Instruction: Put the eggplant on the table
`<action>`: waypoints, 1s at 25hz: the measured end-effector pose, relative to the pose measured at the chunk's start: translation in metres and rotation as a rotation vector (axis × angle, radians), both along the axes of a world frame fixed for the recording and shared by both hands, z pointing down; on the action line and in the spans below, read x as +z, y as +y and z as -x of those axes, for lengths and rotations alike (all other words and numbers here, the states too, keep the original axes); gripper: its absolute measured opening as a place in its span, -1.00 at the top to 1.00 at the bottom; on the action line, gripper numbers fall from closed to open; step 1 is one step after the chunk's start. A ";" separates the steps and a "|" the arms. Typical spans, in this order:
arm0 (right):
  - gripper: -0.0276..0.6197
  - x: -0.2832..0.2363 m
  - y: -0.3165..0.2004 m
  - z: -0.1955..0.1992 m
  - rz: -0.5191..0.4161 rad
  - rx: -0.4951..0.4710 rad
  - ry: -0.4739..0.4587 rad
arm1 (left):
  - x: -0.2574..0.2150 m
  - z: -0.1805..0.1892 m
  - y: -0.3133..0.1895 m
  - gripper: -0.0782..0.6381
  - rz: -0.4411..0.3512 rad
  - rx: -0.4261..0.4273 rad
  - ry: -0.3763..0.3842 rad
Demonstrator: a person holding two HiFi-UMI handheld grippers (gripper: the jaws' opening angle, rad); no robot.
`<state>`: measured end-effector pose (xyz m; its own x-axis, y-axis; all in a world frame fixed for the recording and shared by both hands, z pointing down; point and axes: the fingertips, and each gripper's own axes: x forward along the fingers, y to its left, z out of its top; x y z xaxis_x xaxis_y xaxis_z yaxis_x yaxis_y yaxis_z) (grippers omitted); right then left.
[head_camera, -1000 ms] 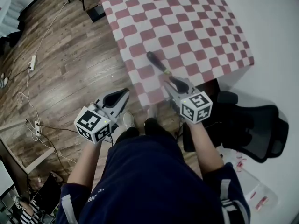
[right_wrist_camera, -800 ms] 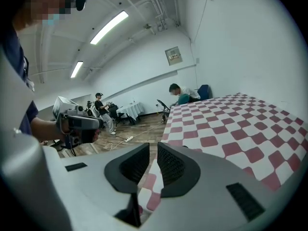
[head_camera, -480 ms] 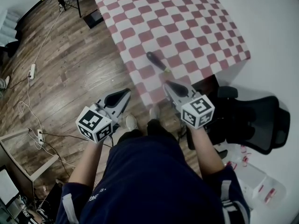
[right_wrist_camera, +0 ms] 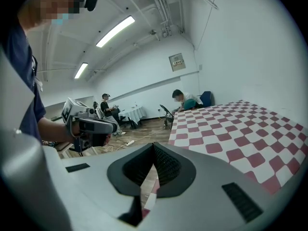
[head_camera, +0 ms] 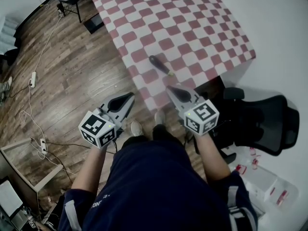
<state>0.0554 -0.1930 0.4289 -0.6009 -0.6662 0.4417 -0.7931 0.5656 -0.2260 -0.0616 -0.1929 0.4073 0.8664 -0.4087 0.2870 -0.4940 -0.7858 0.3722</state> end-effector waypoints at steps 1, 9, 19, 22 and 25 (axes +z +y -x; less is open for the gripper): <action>0.86 0.000 0.000 0.000 -0.001 -0.002 0.000 | 0.000 -0.002 -0.001 0.68 -0.002 0.003 0.001; 0.86 0.004 0.001 -0.010 0.016 0.013 0.001 | 0.000 -0.013 -0.003 0.68 0.001 0.016 -0.004; 0.86 0.008 -0.004 -0.019 0.017 -0.002 0.004 | 0.003 -0.025 -0.005 0.68 0.009 0.014 -0.007; 0.86 0.010 -0.006 -0.023 0.025 -0.001 0.004 | 0.006 -0.030 -0.006 0.68 0.014 0.016 -0.010; 0.86 0.013 -0.008 -0.027 0.031 -0.004 -0.001 | 0.009 -0.036 -0.007 0.68 0.020 0.018 -0.011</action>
